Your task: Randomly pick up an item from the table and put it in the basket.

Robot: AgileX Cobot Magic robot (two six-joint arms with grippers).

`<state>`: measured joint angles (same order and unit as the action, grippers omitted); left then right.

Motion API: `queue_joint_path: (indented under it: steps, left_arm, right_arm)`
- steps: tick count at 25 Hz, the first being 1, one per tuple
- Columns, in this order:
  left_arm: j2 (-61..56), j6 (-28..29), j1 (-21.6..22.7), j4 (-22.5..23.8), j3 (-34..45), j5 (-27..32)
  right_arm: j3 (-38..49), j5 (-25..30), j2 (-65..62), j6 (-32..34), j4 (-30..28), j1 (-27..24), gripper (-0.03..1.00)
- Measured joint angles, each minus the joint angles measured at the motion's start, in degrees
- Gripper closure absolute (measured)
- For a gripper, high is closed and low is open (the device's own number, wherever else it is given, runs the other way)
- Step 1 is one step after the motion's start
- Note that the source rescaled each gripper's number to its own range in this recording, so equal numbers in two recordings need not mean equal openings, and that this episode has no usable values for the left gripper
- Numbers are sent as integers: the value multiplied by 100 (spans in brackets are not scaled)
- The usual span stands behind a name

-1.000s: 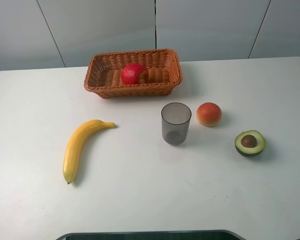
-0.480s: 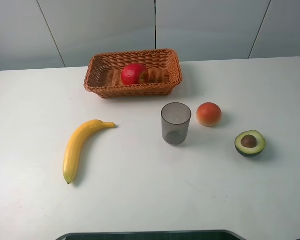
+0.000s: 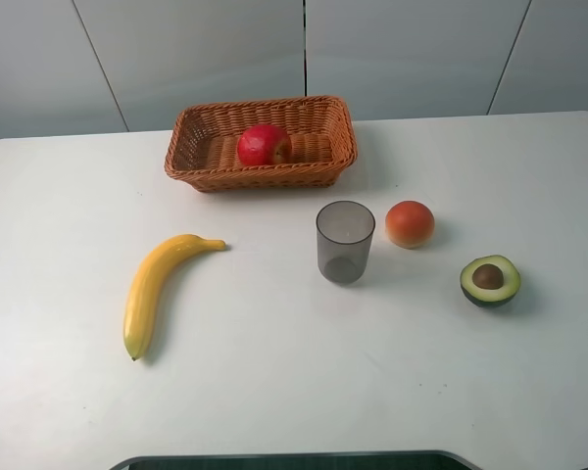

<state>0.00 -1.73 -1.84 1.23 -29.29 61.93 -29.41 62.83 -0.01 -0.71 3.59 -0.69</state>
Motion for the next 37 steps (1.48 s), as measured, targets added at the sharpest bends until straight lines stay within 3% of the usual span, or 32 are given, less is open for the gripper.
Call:
queue_joint_path:
  steps: [37]
  left_arm:
    - [0,0,0,0,0,0]
  right_arm:
    - [0,0,0,-11,10,0,-3]
